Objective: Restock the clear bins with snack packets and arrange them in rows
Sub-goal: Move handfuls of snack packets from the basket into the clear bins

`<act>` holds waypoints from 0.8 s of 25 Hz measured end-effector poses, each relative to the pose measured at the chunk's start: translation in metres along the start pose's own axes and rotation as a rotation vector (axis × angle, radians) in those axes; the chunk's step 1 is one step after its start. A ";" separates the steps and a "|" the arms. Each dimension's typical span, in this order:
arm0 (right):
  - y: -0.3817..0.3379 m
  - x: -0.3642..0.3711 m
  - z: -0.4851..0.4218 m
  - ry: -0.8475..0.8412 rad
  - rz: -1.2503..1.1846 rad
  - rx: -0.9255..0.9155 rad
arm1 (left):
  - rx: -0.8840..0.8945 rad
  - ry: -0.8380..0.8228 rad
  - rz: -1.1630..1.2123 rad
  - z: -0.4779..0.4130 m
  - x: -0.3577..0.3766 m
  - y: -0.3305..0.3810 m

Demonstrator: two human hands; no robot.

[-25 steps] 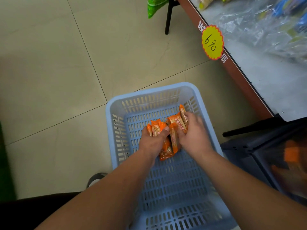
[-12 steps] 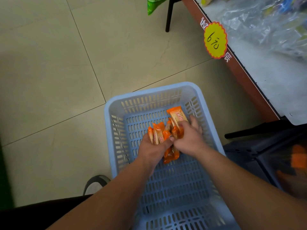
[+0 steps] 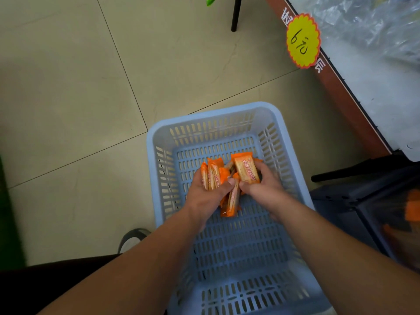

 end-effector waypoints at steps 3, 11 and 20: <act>0.004 0.003 0.001 0.002 -0.177 0.011 | 0.012 -0.035 -0.018 0.000 0.002 0.003; 0.002 -0.001 0.001 -0.006 -0.301 0.008 | 0.128 -0.024 -0.080 -0.002 0.006 0.012; -0.030 -0.011 0.018 0.000 -0.294 -0.108 | 0.252 -0.038 -0.224 0.011 0.017 0.053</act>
Point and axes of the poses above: each hand's wrist, its own z-axis away from the middle knuckle, its own x-axis out of the palm, y = z × x, the point moved 7 cm from there along -z, towards the middle knuckle, and after that the axes turned 3 degrees about x, right-handed, at the moved point
